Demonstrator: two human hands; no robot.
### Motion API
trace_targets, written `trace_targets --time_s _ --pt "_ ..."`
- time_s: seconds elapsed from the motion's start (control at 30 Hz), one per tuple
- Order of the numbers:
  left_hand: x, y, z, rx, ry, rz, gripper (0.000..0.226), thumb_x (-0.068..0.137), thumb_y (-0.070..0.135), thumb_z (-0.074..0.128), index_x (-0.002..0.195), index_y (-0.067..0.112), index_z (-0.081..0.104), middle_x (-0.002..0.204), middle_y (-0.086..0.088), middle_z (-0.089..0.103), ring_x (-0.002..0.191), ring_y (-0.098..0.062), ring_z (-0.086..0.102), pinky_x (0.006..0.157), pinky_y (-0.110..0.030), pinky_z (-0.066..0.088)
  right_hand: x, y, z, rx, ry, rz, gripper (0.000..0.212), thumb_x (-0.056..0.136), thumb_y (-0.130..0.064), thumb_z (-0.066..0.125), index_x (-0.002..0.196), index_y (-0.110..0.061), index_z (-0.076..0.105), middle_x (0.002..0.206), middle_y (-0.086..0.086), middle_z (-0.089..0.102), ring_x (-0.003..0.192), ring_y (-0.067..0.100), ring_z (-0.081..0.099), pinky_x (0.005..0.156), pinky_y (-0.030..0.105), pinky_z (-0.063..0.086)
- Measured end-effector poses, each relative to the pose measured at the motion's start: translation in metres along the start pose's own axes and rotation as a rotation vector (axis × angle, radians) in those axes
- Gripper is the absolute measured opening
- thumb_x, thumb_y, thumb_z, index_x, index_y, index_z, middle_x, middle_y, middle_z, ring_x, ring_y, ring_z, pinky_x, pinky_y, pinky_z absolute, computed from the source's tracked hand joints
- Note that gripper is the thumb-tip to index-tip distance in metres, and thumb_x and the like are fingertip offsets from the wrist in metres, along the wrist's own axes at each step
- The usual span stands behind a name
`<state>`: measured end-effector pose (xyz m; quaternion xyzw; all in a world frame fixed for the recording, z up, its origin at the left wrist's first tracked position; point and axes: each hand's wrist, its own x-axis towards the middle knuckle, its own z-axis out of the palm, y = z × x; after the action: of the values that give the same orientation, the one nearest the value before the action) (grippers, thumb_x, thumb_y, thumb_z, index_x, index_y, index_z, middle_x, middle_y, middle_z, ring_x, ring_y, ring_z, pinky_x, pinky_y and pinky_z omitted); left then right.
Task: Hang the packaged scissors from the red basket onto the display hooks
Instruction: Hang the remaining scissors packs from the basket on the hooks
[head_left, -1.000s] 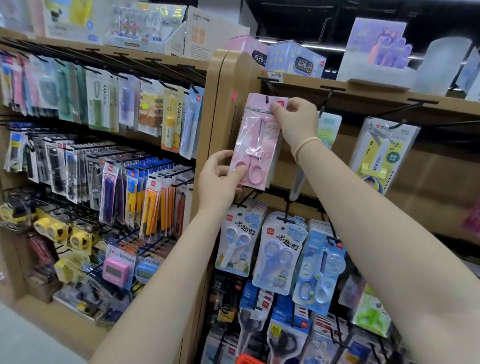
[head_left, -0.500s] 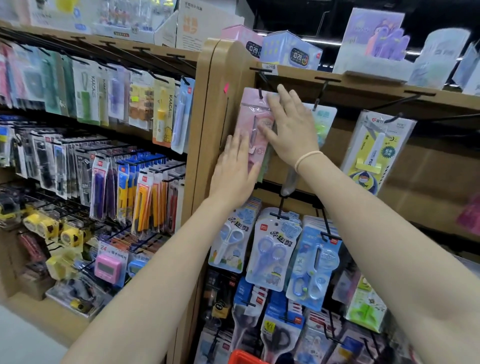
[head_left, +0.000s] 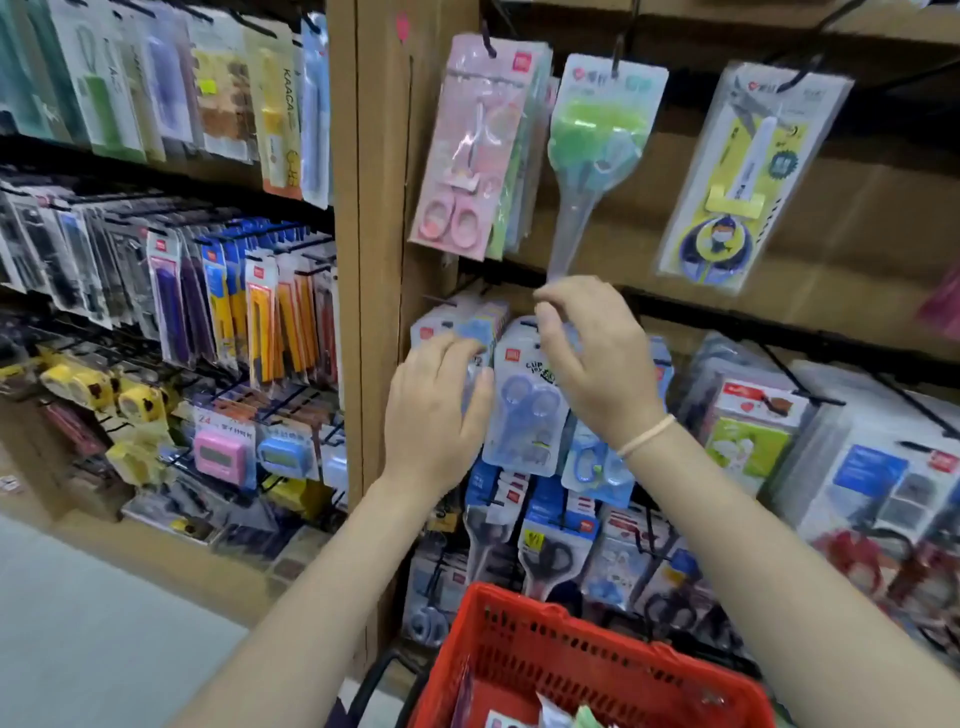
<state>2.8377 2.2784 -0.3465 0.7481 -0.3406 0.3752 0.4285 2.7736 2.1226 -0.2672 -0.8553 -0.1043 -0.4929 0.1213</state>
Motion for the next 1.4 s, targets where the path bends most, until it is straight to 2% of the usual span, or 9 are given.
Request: trace_targets --time_s 0.1,0.27,0.53,0.67,0.8,1.13,1.27,1.33,1.4 --pt "-0.116 -0.011 0.017 0.02 -0.323 -0.152 0.044 0.104 0.038 0.041 0.117 0.007 0.068 0.116 -0.008 0.067 0.109 -0.026 0.062 0.089 -0.041 0.051 -0.124 0.001 0.011 0.114 -0.287 0.313 0.037 0.105 -0.034 0.039 0.091 -0.01 0.063 0.071 -0.001 0.054 0.061 0.013 0.048 0.056 0.034 0.037" --pt "-0.284 -0.031 0.032 0.158 -0.906 -0.472 0.072 0.101 0.048 0.051 0.154 0.002 0.037 0.16 -0.018 0.038 0.149 -0.033 0.034 0.119 -0.043 0.032 -0.325 0.014 0.043 0.115 -0.692 0.833 0.03 0.104 -0.03 0.053 0.083 -0.01 0.062 0.063 0.003 0.056 0.06 0.023 0.056 0.056 0.038 0.039" --pt "-0.352 -0.026 0.041 0.317 -1.049 -0.545 0.099 0.088 0.042 0.075 0.156 -0.007 0.024 0.153 -0.031 0.042 0.129 -0.045 0.056 0.092 -0.051 0.055 -0.495 0.023 0.058 0.016 -1.056 1.404 0.046 0.101 -0.037 0.056 0.131 -0.003 0.052 0.123 0.018 0.063 0.115 0.034 0.06 0.088 0.036 0.047" --pt "-0.354 -0.021 0.043 0.421 -1.082 -0.475 0.102 0.086 0.047 0.076 0.155 -0.01 0.026 0.147 -0.031 0.047 0.099 -0.046 0.068 0.06 -0.044 0.057 -0.529 0.014 0.075 -0.087 -1.276 1.43 0.089 0.101 -0.048 0.052 0.158 0.002 0.005 0.166 0.02 0.007 0.154 0.034 0.009 0.123 0.044 0.015" --pt "-0.359 -0.023 0.046 0.412 -1.059 -0.435 0.1 0.089 0.048 0.072 0.155 -0.01 0.025 0.148 -0.033 0.045 0.1 -0.048 0.067 0.055 -0.045 0.057 -0.54 0.014 0.082 -0.093 -1.357 1.297 0.092 0.097 -0.052 0.058 0.162 -0.017 0.003 0.169 0.008 -0.008 0.154 0.037 -0.013 0.122 0.054 -0.002" --pt "-0.362 -0.025 0.047 0.437 -1.033 -0.408 0.094 0.093 0.054 0.055 0.155 -0.009 0.024 0.147 -0.033 0.046 0.104 -0.048 0.065 0.06 -0.047 0.059 -0.533 0.02 0.083 -0.039 -0.93 1.595 0.093 0.082 -0.023 0.082 0.154 -0.02 0.023 0.14 0.013 0.052 0.138 0.033 0.037 0.118 0.044 0.019" --pt "-0.357 -0.022 0.054 0.48 -0.967 -0.291 0.085 0.096 0.055 0.045 0.153 -0.008 0.031 0.154 -0.031 0.039 0.139 -0.046 0.043 0.109 -0.059 0.041 -0.523 0.031 0.067 0.155 -0.714 1.762 0.011 0.09 -0.017 0.075 0.095 -0.018 0.065 0.086 0.003 0.068 0.095 0.029 0.063 0.087 0.034 0.048" --pt "-0.355 -0.008 0.071 0.353 -0.959 -0.193 0.077 0.095 0.049 0.049 0.148 -0.006 0.042 0.151 -0.029 0.044 0.138 -0.045 0.044 0.115 -0.055 0.035 -0.515 0.035 0.051 0.333 -0.544 1.835 0.025 0.092 -0.007 0.072 0.071 -0.013 0.059 0.07 -0.004 0.056 0.076 0.022 0.054 0.06 0.018 0.045" --pt "-0.356 0.013 0.097 0.12 -1.022 -0.366 0.07 0.097 0.046 0.056 0.147 0.0 0.045 0.142 -0.022 0.055 0.128 -0.041 0.054 0.107 -0.046 0.041 -0.506 0.038 0.03 0.508 -0.423 1.927 0.009 0.092 -0.006 0.071 0.084 -0.005 0.067 0.085 0.002 0.067 0.083 0.02 0.061 0.068 0.014 0.051"
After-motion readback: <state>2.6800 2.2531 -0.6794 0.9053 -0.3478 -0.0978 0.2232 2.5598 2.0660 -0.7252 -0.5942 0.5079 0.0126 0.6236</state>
